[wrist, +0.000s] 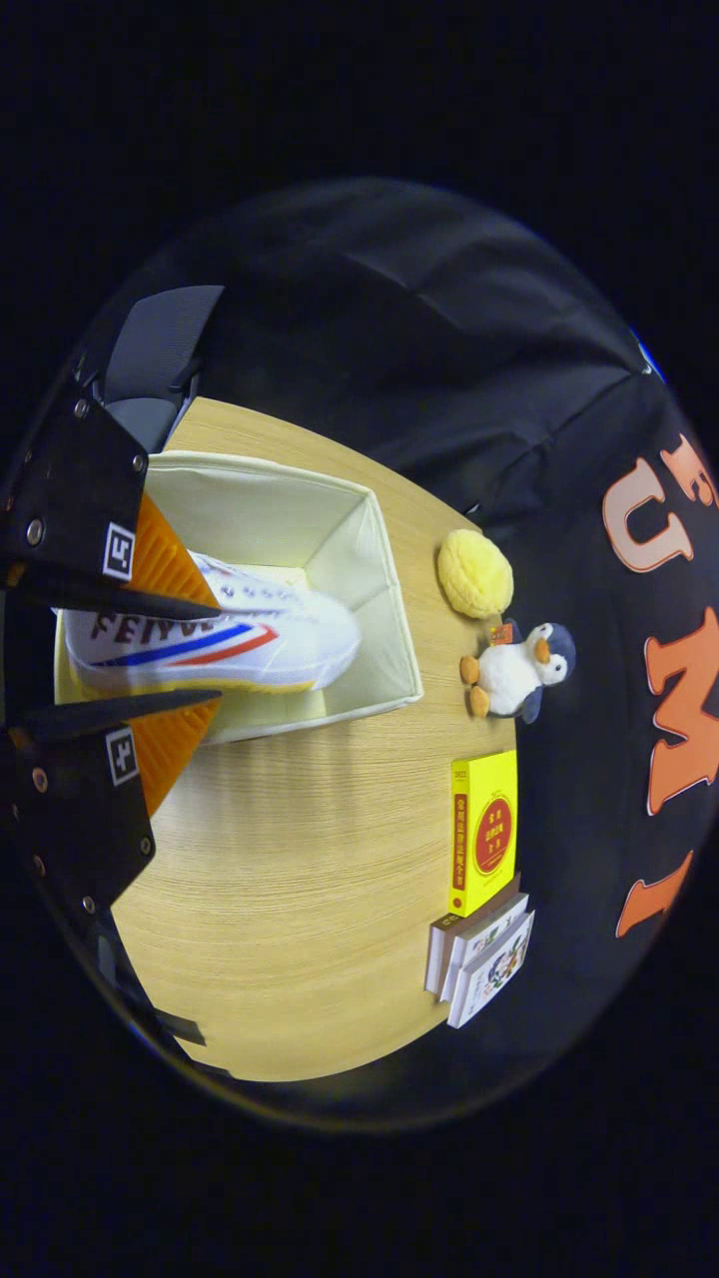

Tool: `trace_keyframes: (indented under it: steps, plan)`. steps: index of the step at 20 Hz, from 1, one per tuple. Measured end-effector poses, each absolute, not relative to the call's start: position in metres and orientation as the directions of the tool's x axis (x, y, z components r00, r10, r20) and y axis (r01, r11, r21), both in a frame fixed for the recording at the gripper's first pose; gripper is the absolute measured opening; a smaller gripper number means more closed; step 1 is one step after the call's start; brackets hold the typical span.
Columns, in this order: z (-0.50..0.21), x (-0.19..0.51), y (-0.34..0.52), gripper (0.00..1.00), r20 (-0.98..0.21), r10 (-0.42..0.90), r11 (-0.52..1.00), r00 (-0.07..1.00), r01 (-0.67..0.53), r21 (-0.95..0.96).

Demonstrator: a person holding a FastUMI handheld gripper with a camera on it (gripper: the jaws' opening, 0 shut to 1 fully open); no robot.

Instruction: Open the storage box then place both shoes into the box .Put the left shoe in first, then the right shoe, with the right side of both shoes facing outward in a uniform manner.

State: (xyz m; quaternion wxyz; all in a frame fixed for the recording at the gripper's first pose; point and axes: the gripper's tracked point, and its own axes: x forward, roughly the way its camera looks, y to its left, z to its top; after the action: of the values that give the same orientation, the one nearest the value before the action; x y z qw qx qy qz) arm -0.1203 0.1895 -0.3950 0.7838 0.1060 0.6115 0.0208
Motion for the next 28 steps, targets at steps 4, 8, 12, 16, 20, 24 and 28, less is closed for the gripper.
trace_keyframes:
  steps: [4, 8, 12, 16, 20, 24, 28]
  plan:
    - [-0.38, -0.102, 0.182, 0.51, -0.931, 0.165, 0.983, 0.326, 0.02, 0.181]
    - [-0.358, -0.09, 0.173, 0.6, -0.892, 0.205, 0.976, 0.402, -0.014, 0.218]
    - [-0.328, -0.077, 0.147, 0.71, -0.856, 0.19, 0.98, 0.481, -0.046, 0.191]
    - [-0.285, -0.057, 0.121, 0.79, -0.796, 0.186, 0.981, 0.576, -0.064, 0.183]
    - [-0.242, -0.035, 0.085, 0.86, -0.699, 0.145, 0.989, 0.7, -0.079, 0.126]
    - [-0.203, -0.02, 0.043, 0.91, -0.584, 0.075, 0.997, 0.808, -0.046, 0.065]
    - [-0.165, -0.014, 0.011, 0.91, -0.497, 0.031, 0.999, 0.867, -0.011, 0.043]
